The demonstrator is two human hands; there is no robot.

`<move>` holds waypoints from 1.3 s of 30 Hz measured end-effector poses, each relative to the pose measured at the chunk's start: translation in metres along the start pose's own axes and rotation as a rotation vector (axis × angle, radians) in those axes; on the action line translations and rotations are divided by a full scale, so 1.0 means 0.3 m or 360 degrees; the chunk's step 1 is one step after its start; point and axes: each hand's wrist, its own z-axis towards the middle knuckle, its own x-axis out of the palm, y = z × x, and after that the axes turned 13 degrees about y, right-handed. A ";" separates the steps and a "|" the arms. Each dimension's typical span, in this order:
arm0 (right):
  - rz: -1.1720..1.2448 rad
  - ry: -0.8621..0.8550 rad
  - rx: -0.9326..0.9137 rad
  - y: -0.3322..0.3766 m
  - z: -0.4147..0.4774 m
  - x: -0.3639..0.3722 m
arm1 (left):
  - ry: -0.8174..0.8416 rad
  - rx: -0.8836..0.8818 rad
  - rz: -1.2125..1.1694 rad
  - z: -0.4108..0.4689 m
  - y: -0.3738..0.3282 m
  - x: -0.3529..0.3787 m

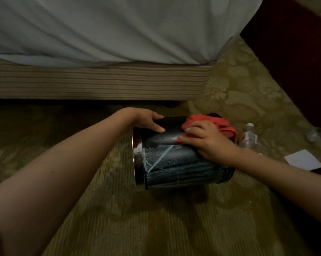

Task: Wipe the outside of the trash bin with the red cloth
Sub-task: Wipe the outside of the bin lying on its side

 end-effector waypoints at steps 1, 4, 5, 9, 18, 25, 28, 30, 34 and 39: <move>0.0049 -0.0006 -0.0026 0.042 0.064 0.012 | -0.0015 0.0007 0.0005 0.002 0.001 0.003; 0.0115 0.0026 -0.0085 0.082 0.141 0.020 | -0.0011 0.0020 0.0013 0.004 0.003 0.004; 0.0092 0.0038 -0.0100 0.059 0.114 0.014 | 0.0002 0.0023 -0.0003 0.003 0.004 0.003; -0.0041 0.0116 -0.0020 -0.095 -0.101 -0.019 | 0.0019 0.0029 -0.0061 0.000 0.009 0.001; 0.0014 -0.0087 -0.0168 0.052 0.079 0.074 | 0.0001 0.0040 -0.0057 0.008 0.008 0.010; -0.0092 0.0046 -0.0087 -0.150 -0.164 0.028 | 0.0015 0.0035 -0.0073 0.010 0.020 0.008; -0.0164 0.0069 -0.0047 -0.172 -0.199 -0.009 | 0.0007 -0.0004 0.0013 0.009 0.013 0.002; -0.0173 0.0011 -0.0105 -0.100 -0.110 0.012 | -0.0002 -0.0008 0.0013 0.005 0.007 0.002; -0.0046 -0.0062 -0.0220 0.075 0.129 0.055 | -0.0016 0.0064 -0.0040 0.014 0.013 0.011; -0.0086 -0.0022 -0.0172 -0.073 -0.034 0.026 | 0.0023 0.0038 -0.0052 0.013 0.020 0.001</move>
